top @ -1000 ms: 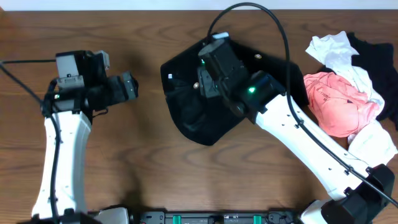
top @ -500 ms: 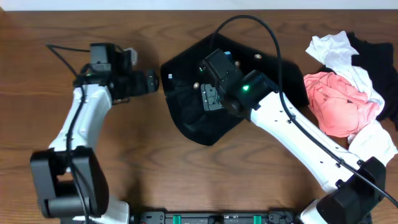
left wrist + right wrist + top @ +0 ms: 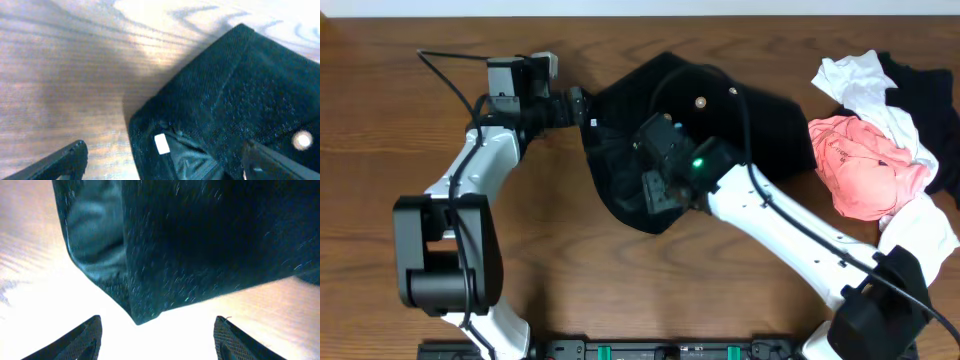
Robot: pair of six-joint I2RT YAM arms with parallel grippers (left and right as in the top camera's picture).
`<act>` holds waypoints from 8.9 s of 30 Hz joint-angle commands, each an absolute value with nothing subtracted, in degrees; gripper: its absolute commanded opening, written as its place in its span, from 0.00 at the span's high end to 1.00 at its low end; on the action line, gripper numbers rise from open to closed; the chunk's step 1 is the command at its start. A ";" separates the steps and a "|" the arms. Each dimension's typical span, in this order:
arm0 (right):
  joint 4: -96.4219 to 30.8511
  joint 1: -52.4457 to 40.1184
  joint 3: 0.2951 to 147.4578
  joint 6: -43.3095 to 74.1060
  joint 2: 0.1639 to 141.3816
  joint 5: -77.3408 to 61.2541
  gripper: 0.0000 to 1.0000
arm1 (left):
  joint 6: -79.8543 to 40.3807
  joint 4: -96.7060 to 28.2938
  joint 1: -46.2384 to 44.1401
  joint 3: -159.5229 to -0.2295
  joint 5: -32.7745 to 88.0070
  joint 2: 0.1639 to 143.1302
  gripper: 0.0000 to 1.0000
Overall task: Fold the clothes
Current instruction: 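Grasp the jacket's left edge with the left gripper, then lift the jacket with both grippers and stretch it toward the far edge, then lay the jacket down flat on the table and release both grippers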
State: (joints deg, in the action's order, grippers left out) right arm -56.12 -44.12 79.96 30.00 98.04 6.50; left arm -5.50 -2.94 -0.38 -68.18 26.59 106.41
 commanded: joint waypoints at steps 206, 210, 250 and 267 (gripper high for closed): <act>-25.89 -4.23 117.86 -15.92 95.18 9.58 0.99 | -11.00 12.80 0.95 -95.50 7.31 83.90 0.94; -24.03 -3.68 117.86 -15.94 98.10 9.58 0.99 | -10.96 14.57 0.95 -95.50 4.78 87.59 0.94; -42.65 -0.01 117.86 -9.45 105.38 -1.06 0.99 | -11.68 -26.04 0.95 -106.52 14.55 95.24 0.90; -79.64 -0.10 117.86 -9.26 105.10 -17.08 0.99 | -9.50 -65.84 0.93 -106.45 14.39 89.73 0.91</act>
